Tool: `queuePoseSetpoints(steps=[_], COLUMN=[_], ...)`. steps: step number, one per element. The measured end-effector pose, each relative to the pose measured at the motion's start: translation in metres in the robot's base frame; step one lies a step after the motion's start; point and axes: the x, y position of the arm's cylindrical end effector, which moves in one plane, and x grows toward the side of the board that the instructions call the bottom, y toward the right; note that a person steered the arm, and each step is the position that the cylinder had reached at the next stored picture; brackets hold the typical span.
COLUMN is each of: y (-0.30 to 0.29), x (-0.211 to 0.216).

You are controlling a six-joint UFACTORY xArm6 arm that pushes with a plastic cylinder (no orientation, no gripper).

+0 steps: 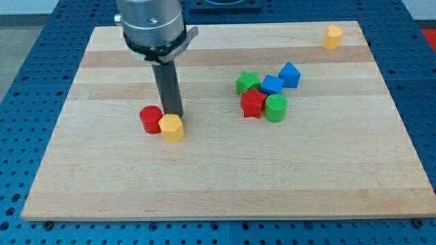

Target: Move yellow hexagon slightly left

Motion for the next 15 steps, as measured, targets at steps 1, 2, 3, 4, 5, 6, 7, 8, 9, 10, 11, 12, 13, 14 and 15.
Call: queuePoseSetpoints(steps=[1, 2, 3, 4, 5, 6, 7, 8, 9, 10, 11, 12, 13, 14, 15], y=[0.0, -0.004, -0.006, 0.005, 0.024, 0.03, 0.03, 0.03, 0.027, 0.023, 0.023, 0.023, 0.027, 0.03, 0.03], x=[0.026, 0.053, 0.06, 0.053, 0.056, 0.08, 0.085, 0.085, 0.075, 0.062, 0.06, 0.06, 0.071, 0.073, 0.082])
